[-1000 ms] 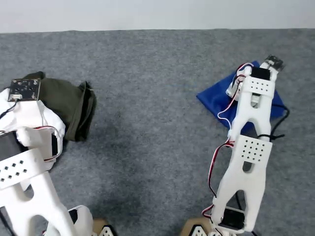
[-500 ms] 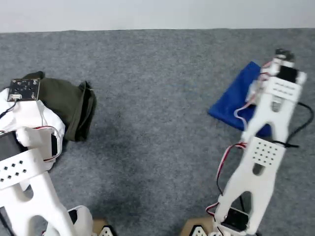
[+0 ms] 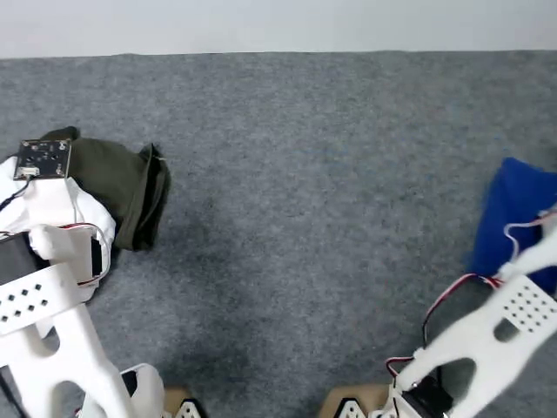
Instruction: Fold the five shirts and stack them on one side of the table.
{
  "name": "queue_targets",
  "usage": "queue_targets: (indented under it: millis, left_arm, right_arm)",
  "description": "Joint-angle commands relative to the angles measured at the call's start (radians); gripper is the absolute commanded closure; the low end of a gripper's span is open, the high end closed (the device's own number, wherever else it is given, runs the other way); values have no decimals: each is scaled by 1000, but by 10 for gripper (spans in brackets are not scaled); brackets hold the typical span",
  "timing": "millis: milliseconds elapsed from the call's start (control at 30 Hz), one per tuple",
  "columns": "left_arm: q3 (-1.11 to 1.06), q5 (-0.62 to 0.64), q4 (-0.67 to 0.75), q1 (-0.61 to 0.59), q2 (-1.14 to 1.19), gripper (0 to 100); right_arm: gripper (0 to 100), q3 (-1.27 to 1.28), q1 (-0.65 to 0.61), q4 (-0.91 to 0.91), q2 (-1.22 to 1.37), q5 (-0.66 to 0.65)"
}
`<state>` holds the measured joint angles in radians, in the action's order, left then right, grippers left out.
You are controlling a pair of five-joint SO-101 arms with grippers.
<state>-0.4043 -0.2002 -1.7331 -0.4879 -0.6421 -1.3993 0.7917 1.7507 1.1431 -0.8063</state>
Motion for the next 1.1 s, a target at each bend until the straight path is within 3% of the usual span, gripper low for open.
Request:
queue_targets:
  millis: [0, 67, 200, 400, 500, 667, 733, 1067]
  left_arm:
    - [36, -3, -20, 2, -18, 994]
    - [36, -5, -20, 2, -18, 994]
    - [36, -6, -20, 2, -18, 994]
    - [38, -6, -20, 2, -18, 994]
    - [38, -8, -18, 2, -18, 994]
    - [38, -8, -18, 2, -17, 994]
    - [38, -8, -18, 2, -17, 994]
    - [38, -8, -18, 2, -17, 994]
  right_arm:
    - [947, -68, 33, 30, -16, -68]
    - [850, -97, 41, 39, -21, -60]
    - [701, -204, 42, 39, -65, 155]
    - [689, -249, 25, 45, -150, 207]
    - [738, -198, 27, 48, -165, 209]
    - [998, -35, 12, 50, -170, 210]
    - [966, 38, 10, 51, -173, 210]
    - [990, 575, -102, 42, -410, 212]
